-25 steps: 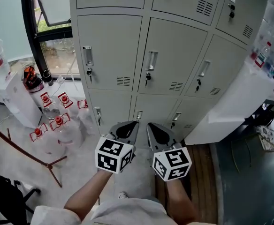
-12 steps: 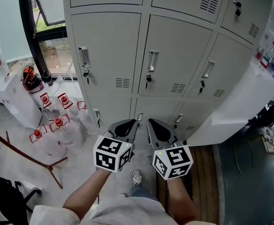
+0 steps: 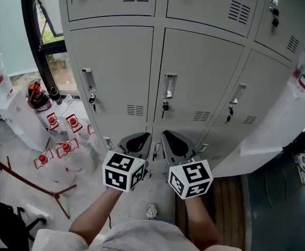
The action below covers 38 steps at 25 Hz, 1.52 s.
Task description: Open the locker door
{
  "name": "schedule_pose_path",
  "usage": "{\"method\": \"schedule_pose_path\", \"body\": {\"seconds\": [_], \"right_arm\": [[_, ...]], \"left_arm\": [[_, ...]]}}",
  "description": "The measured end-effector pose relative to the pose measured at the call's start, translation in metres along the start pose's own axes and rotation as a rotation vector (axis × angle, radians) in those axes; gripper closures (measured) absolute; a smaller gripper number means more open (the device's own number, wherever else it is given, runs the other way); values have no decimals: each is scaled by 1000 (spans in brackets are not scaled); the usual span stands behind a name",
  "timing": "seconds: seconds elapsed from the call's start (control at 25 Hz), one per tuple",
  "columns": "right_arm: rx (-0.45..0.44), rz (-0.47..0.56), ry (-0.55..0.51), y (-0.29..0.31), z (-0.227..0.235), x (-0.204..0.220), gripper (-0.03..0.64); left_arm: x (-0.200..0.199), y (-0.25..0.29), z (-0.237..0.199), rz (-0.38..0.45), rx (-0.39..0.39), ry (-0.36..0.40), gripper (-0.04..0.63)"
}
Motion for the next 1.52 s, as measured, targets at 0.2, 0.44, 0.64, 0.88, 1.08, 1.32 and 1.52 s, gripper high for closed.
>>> {"method": "schedule_pose_path", "body": {"seconds": [0.2, 0.44, 0.64, 0.88, 1.08, 1.32, 1.52], "right_arm": [[-18, 18, 1, 31, 18, -6, 618], [-33, 22, -24, 62, 33, -12, 618], [-39, 44, -15, 82, 44, -17, 615], [-65, 47, -16, 100, 52, -20, 540], [-60, 52, -26, 112, 60, -22, 526], [-79, 58, -33, 125, 61, -28, 494], [-92, 58, -23, 131, 61, -29, 457]], "left_arm": [[-9, 19, -19, -4, -33, 11, 589], [-16, 38, -35, 0, -60, 11, 589], [-14, 46, -49, -4, -92, 1, 589], [-12, 59, -60, 1, -109, -15, 589], [-12, 68, -67, 6, -121, -21, 589], [-16, 76, -74, 18, -139, -21, 589], [-18, 79, -78, 20, -151, -21, 589]]}}
Point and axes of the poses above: the fingertips, and each gripper's own axes: y forward along the fingers, z to its right, x out of its underside, the point moved 10 cm from there along -y, backward along the fingers, and after that the axes turned 8 degrees about x, right-handed, at the moved point
